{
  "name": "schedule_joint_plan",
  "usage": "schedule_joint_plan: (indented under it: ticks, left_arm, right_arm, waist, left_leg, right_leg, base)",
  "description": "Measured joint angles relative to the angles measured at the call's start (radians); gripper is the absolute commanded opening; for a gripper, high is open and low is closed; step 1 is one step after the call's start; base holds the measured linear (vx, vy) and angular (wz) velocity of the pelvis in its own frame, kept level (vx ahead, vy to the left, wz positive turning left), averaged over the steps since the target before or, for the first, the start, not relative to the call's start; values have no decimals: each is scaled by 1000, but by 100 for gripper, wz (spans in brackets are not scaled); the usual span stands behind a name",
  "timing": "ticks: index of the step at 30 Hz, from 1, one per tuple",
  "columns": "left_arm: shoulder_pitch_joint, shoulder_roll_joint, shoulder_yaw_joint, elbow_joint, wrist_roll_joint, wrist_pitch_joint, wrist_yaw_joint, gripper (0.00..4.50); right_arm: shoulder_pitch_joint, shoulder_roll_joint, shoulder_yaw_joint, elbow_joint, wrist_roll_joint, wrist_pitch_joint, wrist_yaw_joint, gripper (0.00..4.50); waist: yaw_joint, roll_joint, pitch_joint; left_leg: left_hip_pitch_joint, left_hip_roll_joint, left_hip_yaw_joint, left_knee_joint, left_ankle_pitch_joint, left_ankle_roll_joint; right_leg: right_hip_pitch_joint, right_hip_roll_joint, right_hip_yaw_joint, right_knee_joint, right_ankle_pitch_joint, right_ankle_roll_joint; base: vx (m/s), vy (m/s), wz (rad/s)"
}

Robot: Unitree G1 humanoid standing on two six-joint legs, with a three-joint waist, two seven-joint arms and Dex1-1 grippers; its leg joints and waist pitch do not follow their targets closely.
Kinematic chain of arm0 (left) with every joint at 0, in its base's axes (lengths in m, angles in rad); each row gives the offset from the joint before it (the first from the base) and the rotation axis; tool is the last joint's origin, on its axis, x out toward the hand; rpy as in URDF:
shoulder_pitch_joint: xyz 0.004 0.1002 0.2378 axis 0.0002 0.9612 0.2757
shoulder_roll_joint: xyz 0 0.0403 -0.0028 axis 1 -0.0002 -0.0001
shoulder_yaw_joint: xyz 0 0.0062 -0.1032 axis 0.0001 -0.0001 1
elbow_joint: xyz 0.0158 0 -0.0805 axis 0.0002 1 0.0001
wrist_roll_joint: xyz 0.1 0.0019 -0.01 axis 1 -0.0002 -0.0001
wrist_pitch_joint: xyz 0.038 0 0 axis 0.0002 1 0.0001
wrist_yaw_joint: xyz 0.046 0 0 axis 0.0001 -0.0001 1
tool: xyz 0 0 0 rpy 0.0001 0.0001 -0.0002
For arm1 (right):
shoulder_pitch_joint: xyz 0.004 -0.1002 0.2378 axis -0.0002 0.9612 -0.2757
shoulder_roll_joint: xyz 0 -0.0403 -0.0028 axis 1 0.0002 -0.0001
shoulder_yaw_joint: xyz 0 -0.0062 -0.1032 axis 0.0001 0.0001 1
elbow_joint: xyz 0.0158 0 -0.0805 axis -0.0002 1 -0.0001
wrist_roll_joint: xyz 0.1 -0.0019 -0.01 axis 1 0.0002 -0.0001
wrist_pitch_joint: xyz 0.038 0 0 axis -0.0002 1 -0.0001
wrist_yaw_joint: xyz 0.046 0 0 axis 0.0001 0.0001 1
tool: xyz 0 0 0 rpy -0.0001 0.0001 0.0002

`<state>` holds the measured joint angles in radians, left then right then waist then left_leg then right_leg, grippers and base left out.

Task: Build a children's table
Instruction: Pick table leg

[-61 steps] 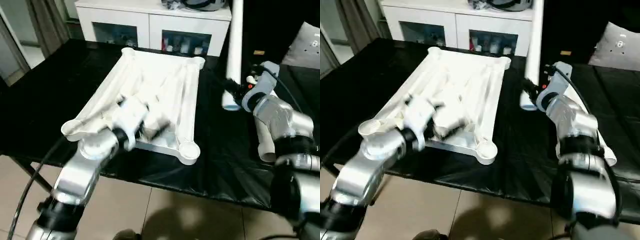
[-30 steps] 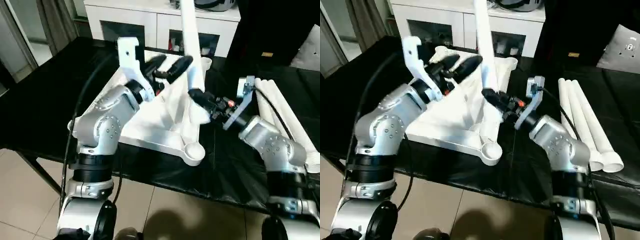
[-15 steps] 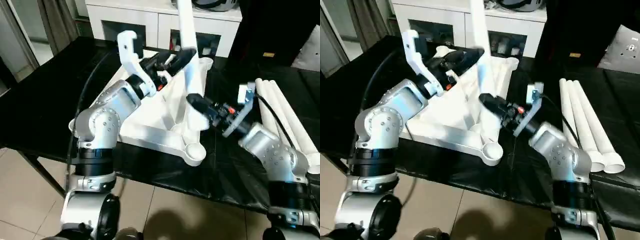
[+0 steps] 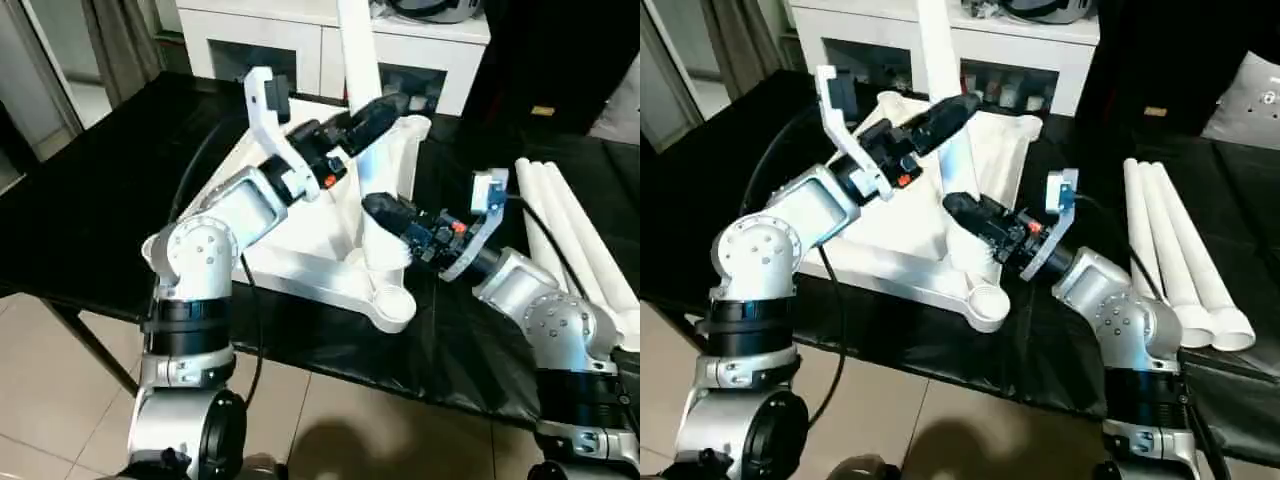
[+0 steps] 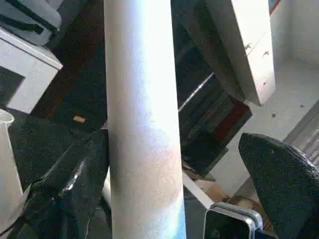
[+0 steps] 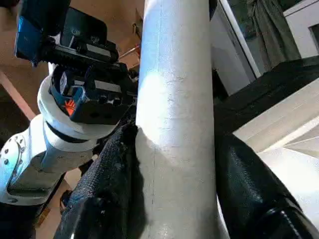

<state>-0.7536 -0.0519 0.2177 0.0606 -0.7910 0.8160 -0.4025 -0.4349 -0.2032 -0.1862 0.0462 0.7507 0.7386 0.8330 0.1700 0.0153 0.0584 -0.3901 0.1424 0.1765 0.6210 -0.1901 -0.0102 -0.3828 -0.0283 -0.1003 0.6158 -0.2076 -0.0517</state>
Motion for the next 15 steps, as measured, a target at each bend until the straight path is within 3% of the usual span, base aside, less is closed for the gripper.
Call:
schedule_joint_plan:
  ticks: [15]
  left_arm:
    - [17,7,-3,-21,-32,13,-33,305]
  right_arm:
    - [20,-27,38,-42,8,1,38,190]
  waist:
    - [0,0,0]
  left_leg:
    - [0,0,0,0,0,0]
  right_leg:
    - [0,0,0,-1,0,1]
  base:
    - [0,0,0]
